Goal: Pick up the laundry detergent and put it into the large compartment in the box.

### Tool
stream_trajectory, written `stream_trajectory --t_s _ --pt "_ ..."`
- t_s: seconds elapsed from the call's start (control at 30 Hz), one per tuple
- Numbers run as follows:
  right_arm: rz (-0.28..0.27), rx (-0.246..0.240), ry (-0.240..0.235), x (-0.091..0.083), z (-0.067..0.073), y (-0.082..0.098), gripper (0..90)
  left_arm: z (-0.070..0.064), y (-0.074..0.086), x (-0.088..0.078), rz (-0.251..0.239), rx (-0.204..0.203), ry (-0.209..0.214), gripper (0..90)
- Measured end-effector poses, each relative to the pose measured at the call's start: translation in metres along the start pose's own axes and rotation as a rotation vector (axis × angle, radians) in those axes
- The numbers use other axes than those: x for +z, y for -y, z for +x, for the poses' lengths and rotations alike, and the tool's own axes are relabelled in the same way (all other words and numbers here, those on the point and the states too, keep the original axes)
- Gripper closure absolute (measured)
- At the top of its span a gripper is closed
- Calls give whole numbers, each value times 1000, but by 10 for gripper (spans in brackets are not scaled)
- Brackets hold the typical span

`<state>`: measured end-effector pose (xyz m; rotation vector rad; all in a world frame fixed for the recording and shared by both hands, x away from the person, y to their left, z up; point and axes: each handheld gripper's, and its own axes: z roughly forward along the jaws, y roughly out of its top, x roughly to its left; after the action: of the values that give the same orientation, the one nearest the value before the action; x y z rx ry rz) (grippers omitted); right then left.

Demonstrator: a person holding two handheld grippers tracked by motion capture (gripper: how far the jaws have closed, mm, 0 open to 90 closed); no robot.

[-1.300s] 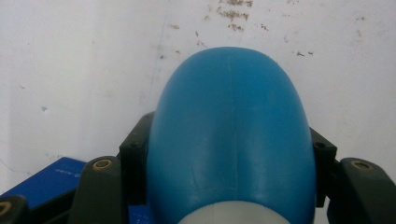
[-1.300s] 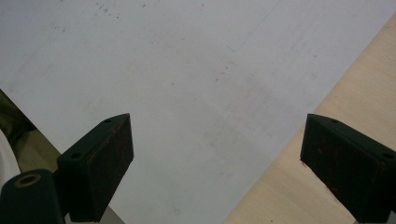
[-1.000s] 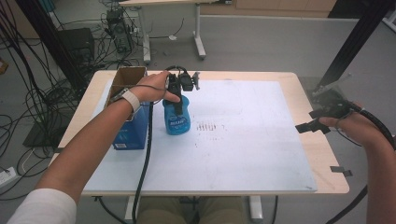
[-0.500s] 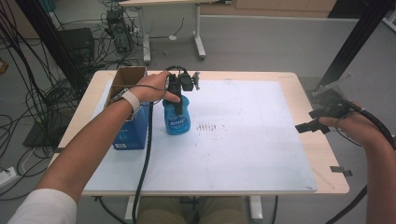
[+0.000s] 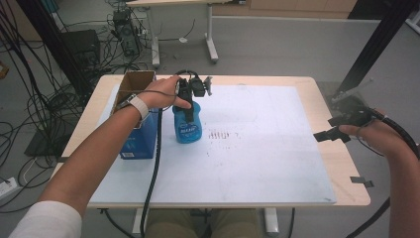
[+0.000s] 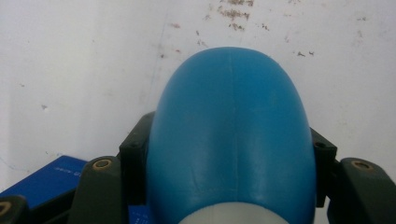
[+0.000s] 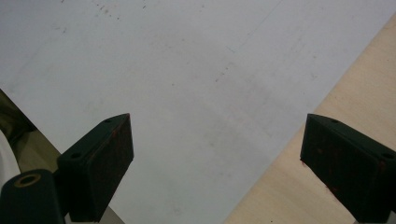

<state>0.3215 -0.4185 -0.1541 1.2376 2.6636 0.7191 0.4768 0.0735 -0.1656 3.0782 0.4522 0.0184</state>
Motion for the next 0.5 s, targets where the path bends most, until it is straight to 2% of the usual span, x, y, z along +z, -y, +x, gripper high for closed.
stream_trajectory --t_s 0.5 --pt "1 1 -2 2 -1 1 96 0 0 0 1 3 -1 381"
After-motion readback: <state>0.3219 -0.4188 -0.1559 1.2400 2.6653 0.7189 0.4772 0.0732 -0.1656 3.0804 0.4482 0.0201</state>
